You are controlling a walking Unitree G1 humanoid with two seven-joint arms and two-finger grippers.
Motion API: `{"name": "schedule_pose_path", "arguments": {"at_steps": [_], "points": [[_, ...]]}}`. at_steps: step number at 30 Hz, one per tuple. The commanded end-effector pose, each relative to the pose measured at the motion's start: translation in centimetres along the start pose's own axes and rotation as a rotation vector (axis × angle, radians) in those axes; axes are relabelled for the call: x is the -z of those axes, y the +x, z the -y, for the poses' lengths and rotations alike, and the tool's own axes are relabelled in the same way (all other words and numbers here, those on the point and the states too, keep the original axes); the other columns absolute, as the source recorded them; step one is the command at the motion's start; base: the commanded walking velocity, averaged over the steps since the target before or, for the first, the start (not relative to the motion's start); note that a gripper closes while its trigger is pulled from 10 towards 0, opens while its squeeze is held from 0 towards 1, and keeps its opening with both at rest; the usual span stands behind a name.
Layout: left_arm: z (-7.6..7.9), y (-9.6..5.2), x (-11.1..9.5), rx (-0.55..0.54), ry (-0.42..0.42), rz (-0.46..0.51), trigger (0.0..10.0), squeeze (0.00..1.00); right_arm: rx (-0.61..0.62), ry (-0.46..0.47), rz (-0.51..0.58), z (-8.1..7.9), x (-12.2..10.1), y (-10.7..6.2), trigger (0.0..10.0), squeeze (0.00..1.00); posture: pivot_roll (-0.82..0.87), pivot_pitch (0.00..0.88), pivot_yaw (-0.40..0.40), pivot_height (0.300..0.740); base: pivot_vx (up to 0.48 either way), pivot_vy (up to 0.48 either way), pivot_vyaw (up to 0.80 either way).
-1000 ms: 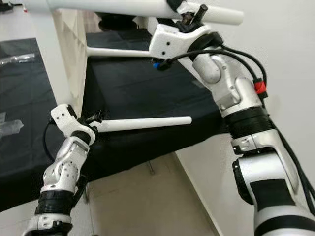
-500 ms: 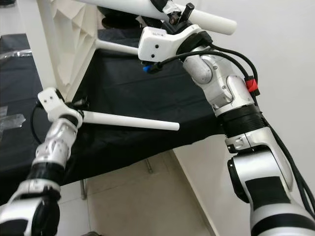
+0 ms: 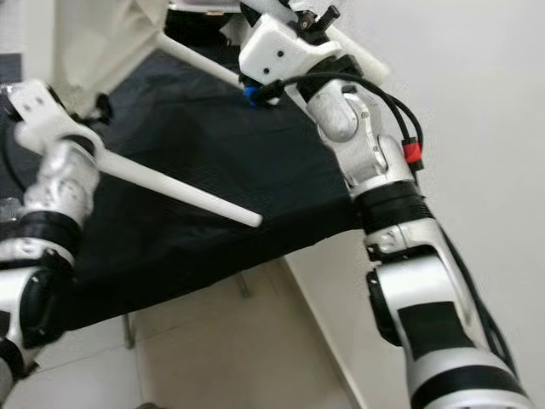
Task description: Building children table
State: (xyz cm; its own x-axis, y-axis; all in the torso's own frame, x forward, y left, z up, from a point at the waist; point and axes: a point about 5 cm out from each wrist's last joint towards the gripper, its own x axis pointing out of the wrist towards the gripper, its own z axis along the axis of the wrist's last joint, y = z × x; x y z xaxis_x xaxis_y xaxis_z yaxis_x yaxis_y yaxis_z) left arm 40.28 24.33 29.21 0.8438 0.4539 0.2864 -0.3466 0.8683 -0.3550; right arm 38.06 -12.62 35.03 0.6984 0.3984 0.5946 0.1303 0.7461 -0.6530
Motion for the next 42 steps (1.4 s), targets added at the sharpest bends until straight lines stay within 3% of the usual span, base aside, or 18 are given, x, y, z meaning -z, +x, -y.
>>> {"name": "schedule_pose_path", "arguments": {"at_steps": [1,4,6,8,11,13,16,17,19,20,22,24,27,36,37,38,39,42], "points": [[-6.5,1.3,-4.8,-0.294,0.050,0.180,10.0,0.00,0.286,0.223,-0.334,3.7,7.2,-4.7,0.0,0.00,0.01,0.060,-0.075,0.740,0.000,0.000,0.00],[-6.1,1.8,-7.8,-0.274,0.097,0.284,10.0,0.00,0.280,0.311,-0.426,1.9,8.8,-5.8,0.0,0.00,0.02,0.063,-0.079,0.740,0.000,0.000,0.00],[-4.7,2.2,-12.4,-0.213,0.194,0.448,10.0,0.00,0.271,0.463,-0.560,-1.5,10.4,-7.2,0.0,0.00,0.03,0.065,-0.082,0.740,0.000,0.000,0.00],[-4.7,2.2,-12.4,-0.213,0.194,0.448,10.0,0.00,0.271,0.463,-0.560,-1.5,10.4,-7.2,0.0,0.00,0.03,0.065,-0.082,0.740,0.000,0.000,0.00],[-2.2,2.3,-15.0,-0.086,0.233,0.519,10.0,0.00,0.189,0.542,-0.675,-5.7,10.6,-7.8,0.0,0.00,0.04,0.068,-0.083,0.740,0.000,0.000,0.00],[-2.2,2.3,-15.0,-0.086,0.233,0.519,10.0,0.00,0.189,0.542,-0.675,-5.7,10.6,-7.8,0.0,0.00,0.04,0.068,-0.083,0.740,0.000,0.000,0.00],[-0.8,2.2,-15.1,-0.015,0.226,0.518,10.0,0.00,0.130,0.535,-0.686,-7.9,10.1,-7.8,0.0,0.00,0.04,0.068,-0.082,0.740,0.000,0.000,0.00],[1.3,1.9,-13.4,0.067,0.241,0.485,10.0,0.00,0.086,0.577,-0.691,-10.1,9.2,-7.4,0.0,0.00,0.04,0.069,-0.084,0.740,0.000,0.000,0.00],[1.3,1.9,-13.4,0.067,0.241,0.485,10.0,0.00,0.086,0.577,-0.691,-10.1,9.2,-7.4,0.0,0.00,0.04,0.069,-0.084,0.740,0.000,0.000,0.00],[3.5,1.1,-10.6,0.144,0.244,0.438,10.0,0.00,0.060,0.629,-0.697,-11.7,8.2,-6.7,0.0,0.00,0.04,0.071,-0.086,0.740,0.000,0.000,0.00],[3.5,1.1,-10.6,0.144,0.244,0.438,10.0,0.00,0.060,0.629,-0.697,-11.7,8.2,-6.7,0.0,0.00,0.04,0.071,-0.086,0.740,0.000,0.000,0.00],[6.4,-0.3,-7.3,0.224,0.265,0.386,10.0,0.00,0.026,0.713,-0.764,-13.4,7.7,-6.4,0.0,0.00,0.05,0.077,-0.096,0.740,0.000,0.000,0.00],[7.8,-0.3,-8.4,0.253,0.270,0.423,10.0,0.00,0.002,0.758,-0.813,-14.2,7.8,-6.6,0.0,0.00,0.04,0.078,-0.086,0.740,0.000,0.000,0.00],[7.8,0.5,-10.5,0.240,0.292,0.442,10.0,0.00,0.015,0.792,-0.794,-14.2,7.1,-5.7,0.0,0.00,0.05,0.080,-0.087,0.740,0.000,0.000,0.00],[7.6,0.4,-10.0,0.239,0.293,0.433,10.0,0.00,0.016,0.789,-0.777,-14.1,6.9,-5.3,1.7,0.00,0.05,0.076,-0.084,0.740,0.000,0.000,0.00],[7.6,0.4,-10.0,0.239,0.293,0.433,10.0,0.00,0.016,0.789,-0.777,-14.1,6.9,-5.3,1.7,0.00,0.05,0.076,-0.084,0.740,0.000,0.000,0.00],[7.4,0.3,-9.2,0.242,0.295,0.408,10.0,0.00,0.021,0.779,-0.767,-13.9,6.6,-5.0,10.0,0.00,0.05,0.075,-0.084,0.740,0.000,0.000,0.00],[7.1,0.1,-7.6,0.254,0.289,0.350,10.0,0.00,0.020,0.783,-0.737,-13.6,6.2,-4.3,10.0,0.00,0.05,0.068,-0.085,0.740,0.000,0.000,0.00]]}}
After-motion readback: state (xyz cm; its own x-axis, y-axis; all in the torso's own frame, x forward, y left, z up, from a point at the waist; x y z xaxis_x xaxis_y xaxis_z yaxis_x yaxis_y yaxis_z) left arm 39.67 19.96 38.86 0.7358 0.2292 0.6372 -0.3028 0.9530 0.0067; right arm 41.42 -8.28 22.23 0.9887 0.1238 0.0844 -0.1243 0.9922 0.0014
